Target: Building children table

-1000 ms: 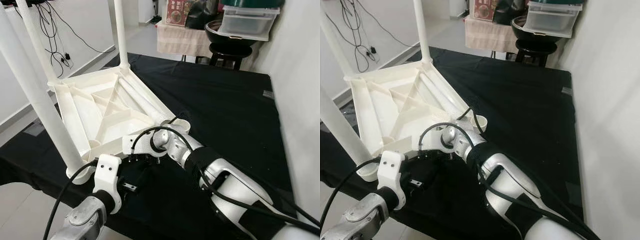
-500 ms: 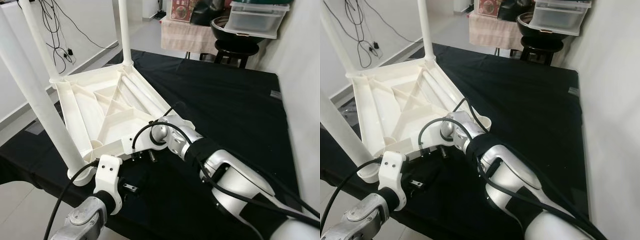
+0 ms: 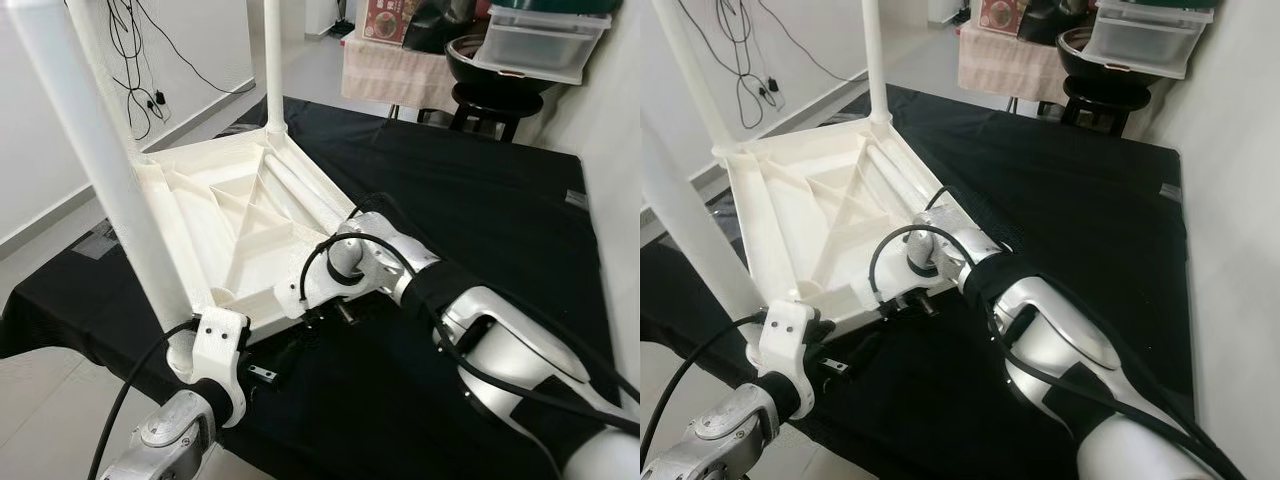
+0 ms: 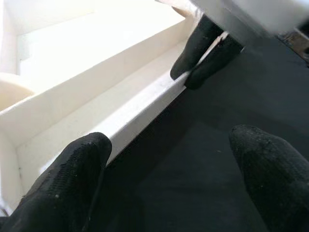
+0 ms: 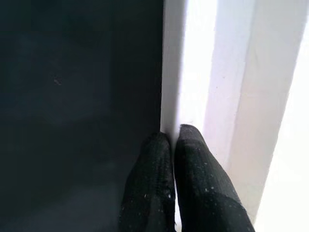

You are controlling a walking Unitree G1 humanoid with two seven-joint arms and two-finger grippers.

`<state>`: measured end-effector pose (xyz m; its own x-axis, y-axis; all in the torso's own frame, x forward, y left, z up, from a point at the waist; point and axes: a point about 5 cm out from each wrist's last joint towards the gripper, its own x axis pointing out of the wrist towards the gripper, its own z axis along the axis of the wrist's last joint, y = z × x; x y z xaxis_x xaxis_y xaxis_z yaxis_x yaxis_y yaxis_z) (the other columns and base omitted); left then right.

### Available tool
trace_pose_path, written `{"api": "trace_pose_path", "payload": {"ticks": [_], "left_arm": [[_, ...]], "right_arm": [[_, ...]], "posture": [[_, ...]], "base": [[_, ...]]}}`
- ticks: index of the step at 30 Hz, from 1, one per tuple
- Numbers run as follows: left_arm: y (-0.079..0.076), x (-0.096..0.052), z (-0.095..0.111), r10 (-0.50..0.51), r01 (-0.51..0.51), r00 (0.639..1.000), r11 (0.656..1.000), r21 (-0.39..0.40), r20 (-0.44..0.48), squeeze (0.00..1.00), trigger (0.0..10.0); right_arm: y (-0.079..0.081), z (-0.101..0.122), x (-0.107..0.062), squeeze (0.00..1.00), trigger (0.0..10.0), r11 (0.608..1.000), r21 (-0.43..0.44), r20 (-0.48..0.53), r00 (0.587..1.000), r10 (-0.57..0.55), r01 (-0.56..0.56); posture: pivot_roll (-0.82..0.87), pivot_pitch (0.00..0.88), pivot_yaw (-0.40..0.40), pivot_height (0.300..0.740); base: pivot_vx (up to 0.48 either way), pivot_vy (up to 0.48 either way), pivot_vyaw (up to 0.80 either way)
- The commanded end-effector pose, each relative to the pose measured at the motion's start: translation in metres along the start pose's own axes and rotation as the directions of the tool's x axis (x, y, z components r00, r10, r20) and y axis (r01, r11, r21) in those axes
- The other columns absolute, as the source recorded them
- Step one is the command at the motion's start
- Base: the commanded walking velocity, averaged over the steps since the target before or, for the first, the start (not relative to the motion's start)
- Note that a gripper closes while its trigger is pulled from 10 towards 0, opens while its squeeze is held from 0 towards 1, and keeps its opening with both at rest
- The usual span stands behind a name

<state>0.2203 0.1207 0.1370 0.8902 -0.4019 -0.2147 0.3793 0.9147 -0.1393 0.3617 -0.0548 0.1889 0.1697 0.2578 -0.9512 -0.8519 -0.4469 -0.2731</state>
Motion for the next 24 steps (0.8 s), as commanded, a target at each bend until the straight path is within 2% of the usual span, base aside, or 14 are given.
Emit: {"api": "trace_pose_path", "payload": {"ticks": [1, 2, 3, 6, 8, 10, 12, 14, 16, 17, 19, 20, 22, 24], "left_arm": [[0.004, -0.001, -0.001, 0.027, -0.027, 1.000, 1.000, 0.002, -0.009, 0.00, 10.0], [0.004, -0.001, -0.001, 0.027, -0.027, 1.000, 1.000, 0.002, -0.009, 0.00, 10.0], [0.004, -0.001, -0.001, 0.026, -0.026, 1.000, 1.000, 0.002, -0.008, 0.00, 10.0], [0.003, -0.001, -0.001, 0.024, -0.024, 1.000, 1.000, 0.002, -0.008, 0.00, 10.0], [0.004, -0.002, 0.000, 0.023, -0.023, 1.000, 1.000, 0.002, -0.007, 0.00, 10.0], [0.004, -0.002, 0.000, 0.023, -0.023, 1.000, 1.000, 0.002, -0.007, 0.00, 10.0], [0.005, -0.002, 0.000, 0.024, -0.024, 1.000, 1.000, 0.003, -0.007, 0.00, 10.0], [0.005, -0.002, 0.000, 0.024, -0.024, 1.000, 1.000, 0.003, -0.007, 0.00, 10.0], [0.005, -0.002, 0.001, 0.026, -0.026, 1.000, 1.000, 0.005, -0.007, 0.00, 10.0], [0.005, -0.002, 0.001, 0.026, -0.026, 1.000, 1.000, 0.005, -0.007, 0.00, 10.0], [0.006, -0.002, 0.001, 0.028, -0.028, 1.000, 1.000, 0.007, -0.007, 0.00, 10.0], [0.006, -0.002, 0.001, 0.028, -0.028, 1.000, 1.000, 0.007, -0.007, 0.00, 10.0], [0.006, -0.002, 0.001, 0.028, -0.028, 1.000, 1.000, 0.007, -0.007, 0.00, 10.0], [0.006, -0.002, 0.001, 0.027, -0.027, 1.000, 1.000, 0.007, -0.007, 0.00, 10.0]], "right_arm": [[0.018, 0.002, 0.012, 0.00, 0.0, 0.980, 0.071, 0.147, 0.973, 0.176, -0.187], [0.018, 0.002, 0.012, 0.00, 0.0, 0.980, 0.071, 0.147, 0.973, 0.176, -0.187], [0.019, 0.007, 0.010, 0.00, 0.0, 0.971, 0.119, 0.236, 0.956, 0.177, -0.209], [0.020, 0.011, 0.009, 0.00, 0.0, 0.965, 0.144, 0.297, 0.940, 0.171, -0.221], [0.023, 0.022, 0.013, 0.00, 0.0, 0.947, 0.202, 0.391, 0.907, 0.155, -0.249], [0.023, 0.022, 0.013, 0.00, 0.0, 0.947, 0.202, 0.391, 0.907, 0.155, -0.249], [0.020, 0.036, 0.023, 0.00, 0.0, 0.928, 0.299, 0.433, 0.898, 0.076, -0.223], [0.020, 0.036, 0.023, 0.00, 0.0, 0.928, 0.299, 0.433, 0.898, 0.076, -0.223], [0.009, 0.049, 0.033, 0.00, 0.0, 0.881, 0.450, 0.429, 0.901, -0.068, -0.148], [0.009, 0.049, 0.033, 0.00, 0.0, 0.881, 0.450, 0.429, 0.901, -0.068, -0.148], [-0.003, 0.057, 0.037, 0.00, 0.0, 0.797, 0.601, 0.384, 0.897, -0.220, -0.062], [-0.003, 0.057, 0.037, 0.00, 0.0, 0.797, 0.601, 0.384, 0.897, -0.220, -0.062], [-0.009, 0.060, 0.038, 0.00, 0.0, 0.731, 0.682, 0.324, 0.893, -0.313, 0.009], [-0.011, 0.060, 0.039, 0.00, 0.0, 0.711, 0.702, 0.299, 0.891, -0.342, 0.037]], "posture": [[0.02, 0.081, -0.069, 0.740], [0.02, 0.081, -0.069, 0.740], [0.02, 0.082, -0.068, 0.740], [0.02, 0.082, -0.068, 0.740], [0.02, 0.087, -0.065, 0.740], [0.02, 0.087, -0.065, 0.740], [0.02, 0.090, -0.064, 0.740], [0.02, 0.090, -0.064, 0.740], [0.03, 0.091, -0.063, 0.740], [0.03, 0.091, -0.063, 0.740], [0.03, 0.091, -0.063, 0.740], [0.03, 0.091, -0.063, 0.740], [0.03, 0.091, -0.063, 0.740], [0.03, 0.091, -0.063, 0.740]], "base": [[0.000, 0.000, 0.00], [0.000, 0.000, 0.00], [0.000, 0.000, 0.00], [0.000, 0.000, 0.00], [0.000, 0.000, 0.00], [0.000, 0.000, 0.00], [0.000, 0.000, 0.00], [0.000, 0.000, 0.00], [0.000, 0.000, 0.00], [0.000, 0.000, 0.00], [0.000, 0.000, 0.00], [0.000, 0.000, 0.00], [0.000, 0.000, 0.00], [0.000, 0.000, 0.00]]}}
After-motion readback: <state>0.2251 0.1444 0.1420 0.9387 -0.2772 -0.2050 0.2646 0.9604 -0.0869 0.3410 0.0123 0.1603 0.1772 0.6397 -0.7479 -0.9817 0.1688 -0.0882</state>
